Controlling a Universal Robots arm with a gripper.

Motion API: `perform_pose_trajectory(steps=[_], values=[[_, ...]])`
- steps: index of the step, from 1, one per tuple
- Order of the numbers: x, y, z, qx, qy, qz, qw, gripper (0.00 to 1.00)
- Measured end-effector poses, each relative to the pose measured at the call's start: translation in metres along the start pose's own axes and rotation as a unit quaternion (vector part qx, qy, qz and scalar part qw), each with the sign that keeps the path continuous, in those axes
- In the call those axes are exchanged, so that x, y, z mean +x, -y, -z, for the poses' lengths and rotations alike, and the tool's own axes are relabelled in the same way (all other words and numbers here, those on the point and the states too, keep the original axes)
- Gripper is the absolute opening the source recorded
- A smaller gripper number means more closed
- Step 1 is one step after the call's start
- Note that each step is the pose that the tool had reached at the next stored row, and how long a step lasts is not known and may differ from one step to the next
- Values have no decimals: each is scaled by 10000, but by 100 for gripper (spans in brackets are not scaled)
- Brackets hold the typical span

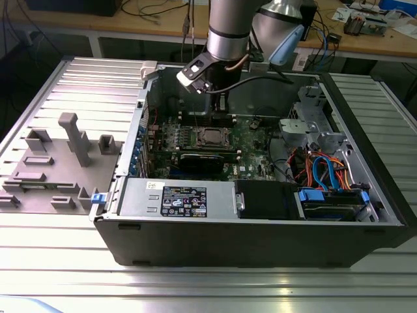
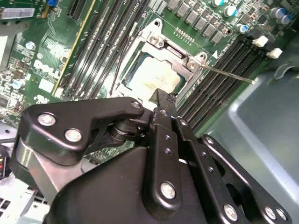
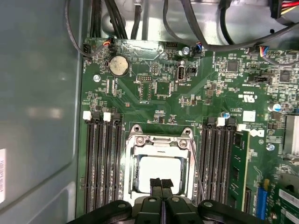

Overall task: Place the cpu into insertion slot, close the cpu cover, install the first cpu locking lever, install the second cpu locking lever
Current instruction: 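Install the first cpu locking lever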

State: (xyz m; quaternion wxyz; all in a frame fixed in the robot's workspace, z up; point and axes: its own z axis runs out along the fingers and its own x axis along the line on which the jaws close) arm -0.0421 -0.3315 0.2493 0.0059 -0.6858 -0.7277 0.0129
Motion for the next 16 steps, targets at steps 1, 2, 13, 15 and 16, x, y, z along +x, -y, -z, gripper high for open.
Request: perform_pose_trajectory(steps=[1,2,13,15,16], values=[[-1,1,41,0,0,0,10000,11],[-1,2,71,0,1,0,10000,11],[-1,3,107,-8,14,457,9990,11],[-1,3,107,-11,22,788,9969,11],[-1,3,107,-12,26,930,9957,11]])
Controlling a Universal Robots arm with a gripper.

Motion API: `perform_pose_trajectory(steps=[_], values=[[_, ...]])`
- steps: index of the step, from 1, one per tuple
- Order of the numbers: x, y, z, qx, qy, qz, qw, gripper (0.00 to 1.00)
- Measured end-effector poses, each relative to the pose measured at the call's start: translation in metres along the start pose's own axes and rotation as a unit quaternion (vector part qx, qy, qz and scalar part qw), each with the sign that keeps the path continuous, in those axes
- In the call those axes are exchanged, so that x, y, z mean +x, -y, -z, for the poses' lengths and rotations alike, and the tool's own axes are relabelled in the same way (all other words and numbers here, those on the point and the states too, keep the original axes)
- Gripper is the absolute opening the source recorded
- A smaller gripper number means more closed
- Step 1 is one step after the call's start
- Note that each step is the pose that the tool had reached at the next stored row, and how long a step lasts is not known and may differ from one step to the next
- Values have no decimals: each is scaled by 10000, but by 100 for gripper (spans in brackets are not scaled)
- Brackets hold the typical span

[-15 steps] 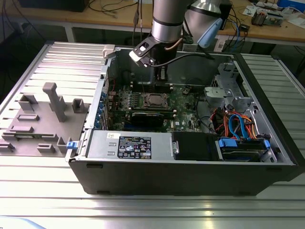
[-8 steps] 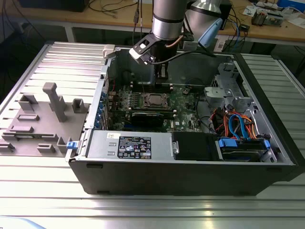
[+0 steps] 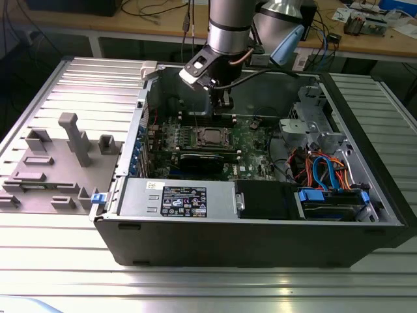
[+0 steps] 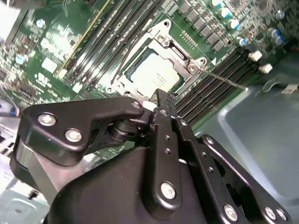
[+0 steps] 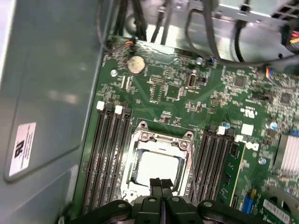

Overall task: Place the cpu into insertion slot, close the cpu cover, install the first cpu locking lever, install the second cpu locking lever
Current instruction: 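Install the first cpu locking lever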

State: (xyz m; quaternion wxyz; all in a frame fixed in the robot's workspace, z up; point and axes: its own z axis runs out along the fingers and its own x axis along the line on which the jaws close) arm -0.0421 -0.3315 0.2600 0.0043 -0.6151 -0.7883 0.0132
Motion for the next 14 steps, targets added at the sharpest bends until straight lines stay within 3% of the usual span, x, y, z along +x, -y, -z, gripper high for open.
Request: perform_pose_trajectory(steps=[3,4,8,13,14], values=[[0,0,0,-4,9,357,9994,11],[0,0,0,-5,13,512,9987,11],[0,0,0,-10,27,1047,9945,11],[0,0,0,-16,42,1627,9867,11],[0,0,0,-17,46,1750,9846,11]])
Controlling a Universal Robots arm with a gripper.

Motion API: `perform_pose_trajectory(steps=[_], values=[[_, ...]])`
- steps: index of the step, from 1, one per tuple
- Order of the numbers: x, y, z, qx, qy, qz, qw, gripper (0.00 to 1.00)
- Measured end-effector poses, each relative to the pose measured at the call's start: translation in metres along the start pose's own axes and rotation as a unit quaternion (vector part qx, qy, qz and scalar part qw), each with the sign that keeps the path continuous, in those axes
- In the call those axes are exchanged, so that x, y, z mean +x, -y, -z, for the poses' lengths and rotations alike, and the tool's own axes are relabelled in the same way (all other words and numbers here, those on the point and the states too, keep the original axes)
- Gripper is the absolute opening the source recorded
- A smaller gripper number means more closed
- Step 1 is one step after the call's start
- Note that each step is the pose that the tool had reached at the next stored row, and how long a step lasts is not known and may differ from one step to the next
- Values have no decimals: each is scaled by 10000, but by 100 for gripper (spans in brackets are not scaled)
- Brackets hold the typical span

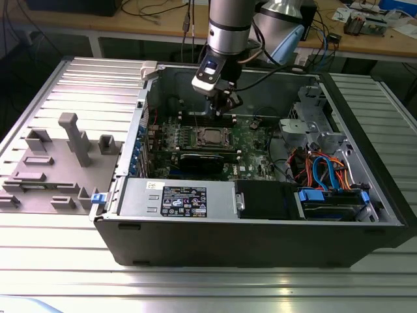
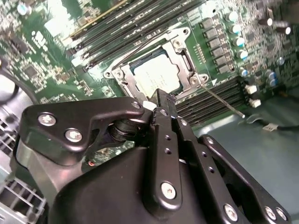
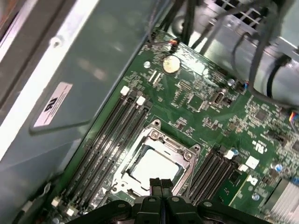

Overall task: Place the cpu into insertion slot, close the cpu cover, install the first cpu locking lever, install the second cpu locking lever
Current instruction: 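Install the first cpu locking lever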

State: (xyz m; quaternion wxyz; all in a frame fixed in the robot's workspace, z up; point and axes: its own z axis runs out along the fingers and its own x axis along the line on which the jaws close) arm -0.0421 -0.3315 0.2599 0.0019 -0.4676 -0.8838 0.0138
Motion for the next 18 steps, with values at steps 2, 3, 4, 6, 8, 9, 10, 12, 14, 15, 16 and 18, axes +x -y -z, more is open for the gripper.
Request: perform_pose_trajectory(steps=[2,3,4,6,8,9,10,12,14,15,16,18], values=[[0,0,0,-2,5,183,9998,11],[0,0,0,-3,7,270,9996,11],[0,0,0,-5,13,485,9988,11],[0,0,0,-6,18,672,9977,11],[0,0,0,-8,24,903,9959,11],[0,0,0,-10,27,1023,9948,11],[0,0,0,-11,30,1128,9936,11],[0,0,0,-13,35,1320,9912,11],[0,0,0,-15,42,1592,9872,11],[0,0,0,-17,48,1815,9834,11],[0,0,0,-19,52,1975,9803,11],[0,0,-1,-21,57,2186,9758,11]])
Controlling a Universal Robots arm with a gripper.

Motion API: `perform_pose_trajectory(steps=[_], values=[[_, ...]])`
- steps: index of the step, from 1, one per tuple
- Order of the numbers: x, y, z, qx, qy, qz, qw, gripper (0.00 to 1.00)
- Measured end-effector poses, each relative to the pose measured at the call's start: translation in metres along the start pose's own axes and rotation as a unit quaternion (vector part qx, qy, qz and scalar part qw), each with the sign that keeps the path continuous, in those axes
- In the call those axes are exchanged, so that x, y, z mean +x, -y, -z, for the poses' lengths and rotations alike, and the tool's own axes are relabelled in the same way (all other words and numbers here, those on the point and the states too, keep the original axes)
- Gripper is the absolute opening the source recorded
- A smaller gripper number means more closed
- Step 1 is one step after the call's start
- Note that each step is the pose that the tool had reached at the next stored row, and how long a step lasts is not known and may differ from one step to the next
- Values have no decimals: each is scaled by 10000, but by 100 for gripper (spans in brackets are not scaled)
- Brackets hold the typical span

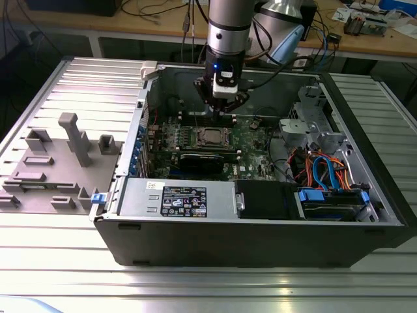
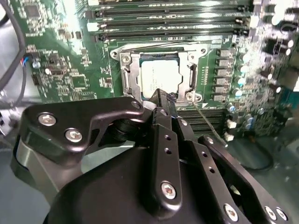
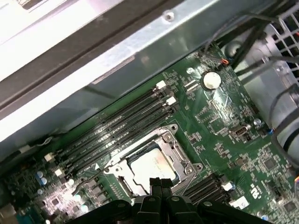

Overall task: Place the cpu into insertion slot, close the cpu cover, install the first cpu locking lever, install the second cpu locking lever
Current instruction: 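Install the first cpu locking lever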

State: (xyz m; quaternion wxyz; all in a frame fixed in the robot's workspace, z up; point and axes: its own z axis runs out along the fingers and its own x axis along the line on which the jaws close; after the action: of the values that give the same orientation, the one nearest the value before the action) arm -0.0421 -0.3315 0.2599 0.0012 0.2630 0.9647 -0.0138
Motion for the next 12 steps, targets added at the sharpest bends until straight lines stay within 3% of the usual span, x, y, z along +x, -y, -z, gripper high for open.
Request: perform_pose_trajectory(steps=[3,4,6,10,11,12], values=[[0,0,0,-3,10,371,9993,11],[0,0,0,-5,15,579,9983,11],[0,0,0,-7,20,769,9970,11],[0,0,0,-11,31,1176,9931,11],[0,0,0,-12,34,1325,9912,11],[0,0,0,-13,36,1401,9901,11]])
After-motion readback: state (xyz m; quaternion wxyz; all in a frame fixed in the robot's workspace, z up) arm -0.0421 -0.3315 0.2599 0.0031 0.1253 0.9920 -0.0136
